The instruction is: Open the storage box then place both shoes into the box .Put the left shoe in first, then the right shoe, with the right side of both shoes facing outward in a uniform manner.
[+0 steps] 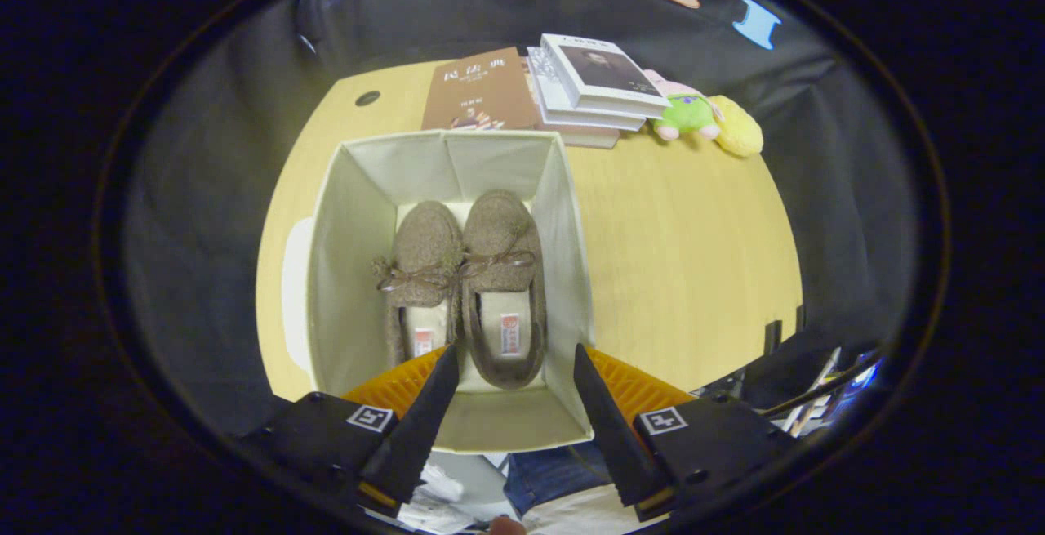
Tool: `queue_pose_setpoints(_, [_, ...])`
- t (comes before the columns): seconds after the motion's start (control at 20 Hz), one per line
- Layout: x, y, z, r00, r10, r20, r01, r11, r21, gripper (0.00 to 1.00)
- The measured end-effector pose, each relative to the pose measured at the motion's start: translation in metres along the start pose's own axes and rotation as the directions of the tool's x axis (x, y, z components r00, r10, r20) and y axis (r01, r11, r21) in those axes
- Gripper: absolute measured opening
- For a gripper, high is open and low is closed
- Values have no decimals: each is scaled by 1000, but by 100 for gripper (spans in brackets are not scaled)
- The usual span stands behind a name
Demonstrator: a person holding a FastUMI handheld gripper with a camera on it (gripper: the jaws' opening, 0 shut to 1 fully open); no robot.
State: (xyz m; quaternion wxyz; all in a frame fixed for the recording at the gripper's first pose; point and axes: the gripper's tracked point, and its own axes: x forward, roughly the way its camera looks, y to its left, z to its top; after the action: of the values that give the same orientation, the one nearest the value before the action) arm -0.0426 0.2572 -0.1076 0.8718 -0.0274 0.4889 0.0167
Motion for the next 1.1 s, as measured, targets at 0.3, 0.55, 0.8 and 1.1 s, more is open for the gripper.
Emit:
queue_pose_setpoints(0.3, [-35,-51,26,988,36,153,-33,999,-24,94])
queue_pose_setpoints(0.55, [-59,-121,70,940,5,341,-37,996,87,93])
queue_pose_setpoints(0.8, [-73,-193,113,822,-82,564,-23,984,178,93])
queue_pose_setpoints(1.1, [-77,-248,142,686,-127,717,24,988,153,93])
